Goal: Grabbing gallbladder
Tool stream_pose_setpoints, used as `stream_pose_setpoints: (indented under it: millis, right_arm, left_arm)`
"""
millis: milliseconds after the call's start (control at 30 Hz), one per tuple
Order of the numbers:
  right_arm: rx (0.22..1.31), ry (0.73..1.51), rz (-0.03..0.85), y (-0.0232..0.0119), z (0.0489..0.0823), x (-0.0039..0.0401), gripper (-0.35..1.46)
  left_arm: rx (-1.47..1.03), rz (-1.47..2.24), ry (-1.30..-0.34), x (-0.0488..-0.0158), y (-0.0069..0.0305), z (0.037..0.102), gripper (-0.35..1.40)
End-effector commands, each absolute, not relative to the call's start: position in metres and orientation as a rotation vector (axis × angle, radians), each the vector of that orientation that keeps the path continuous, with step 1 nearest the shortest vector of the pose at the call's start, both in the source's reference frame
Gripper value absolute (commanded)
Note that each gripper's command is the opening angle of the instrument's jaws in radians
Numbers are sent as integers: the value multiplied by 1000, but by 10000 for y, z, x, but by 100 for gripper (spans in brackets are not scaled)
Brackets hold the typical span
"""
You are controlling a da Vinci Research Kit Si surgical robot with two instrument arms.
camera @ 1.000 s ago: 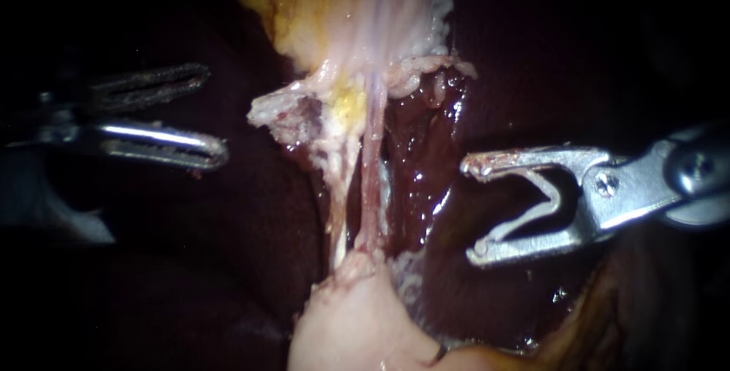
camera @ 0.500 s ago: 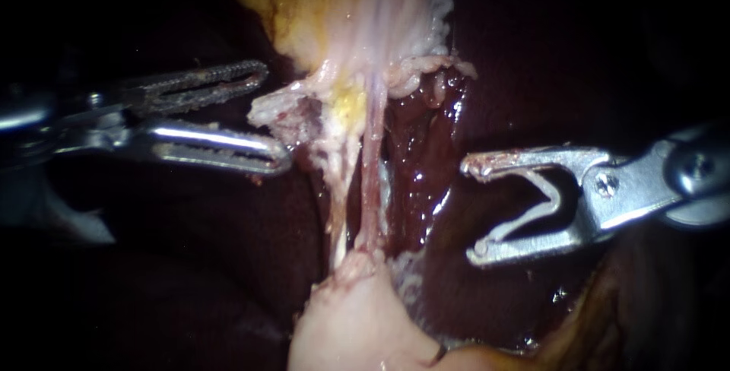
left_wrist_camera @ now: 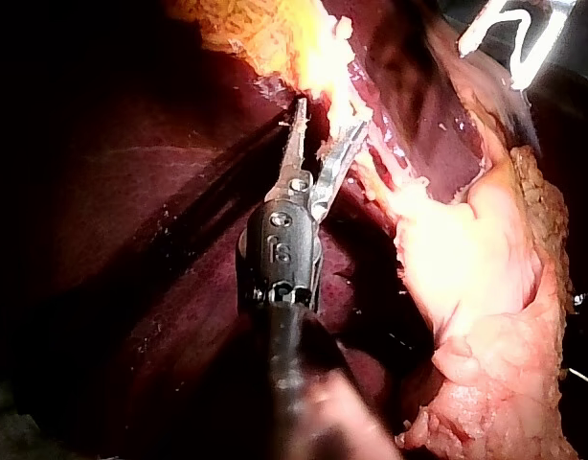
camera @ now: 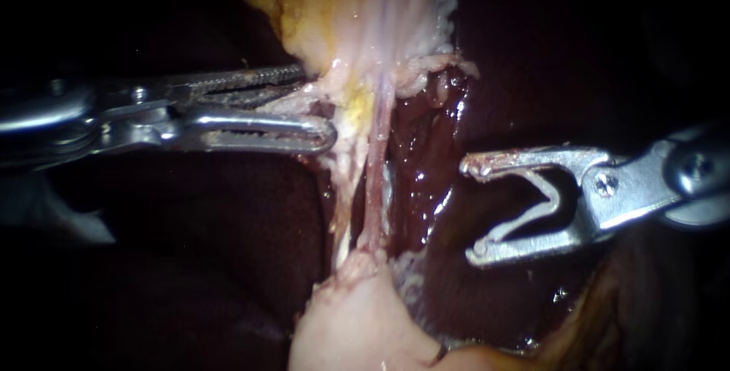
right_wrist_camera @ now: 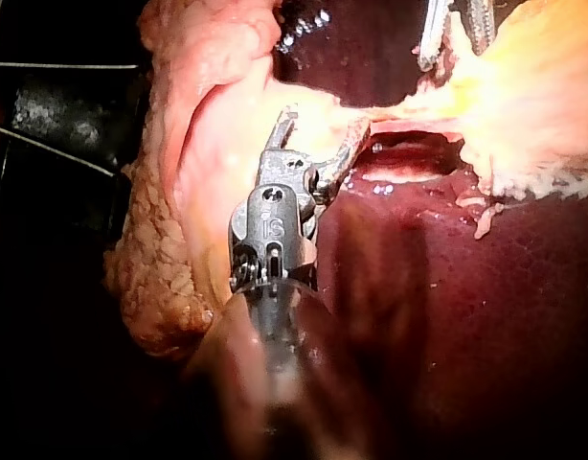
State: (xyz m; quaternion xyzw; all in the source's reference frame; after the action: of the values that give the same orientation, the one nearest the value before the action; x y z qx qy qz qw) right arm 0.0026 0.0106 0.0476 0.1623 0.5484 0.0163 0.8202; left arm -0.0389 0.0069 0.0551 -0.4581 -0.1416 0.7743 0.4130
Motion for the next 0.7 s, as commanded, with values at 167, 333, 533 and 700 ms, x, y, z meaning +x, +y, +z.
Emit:
stream_pose_setpoints:
  millis: [167, 333, 533, 700]
  right_arm:
    - [345, 1167, 35, 106, 476, 26, 46]
    - [345, 1167, 35, 106, 476, 26, 46]
    - [345, 1167, 35, 106, 476, 26, 46]
    - [346, 1167, 35, 106, 476, 25, 46]
  left_arm:
    - [-1134, 1941, -372, -383, 68, 550, -6]
    - [-1091, 1933, -403, -377, 68, 542, -35]
    - [-1070, 1924, -431, -365, 72, 525, -35]
    - [-1045, 1906, -425, -339, 90, 495, -35]
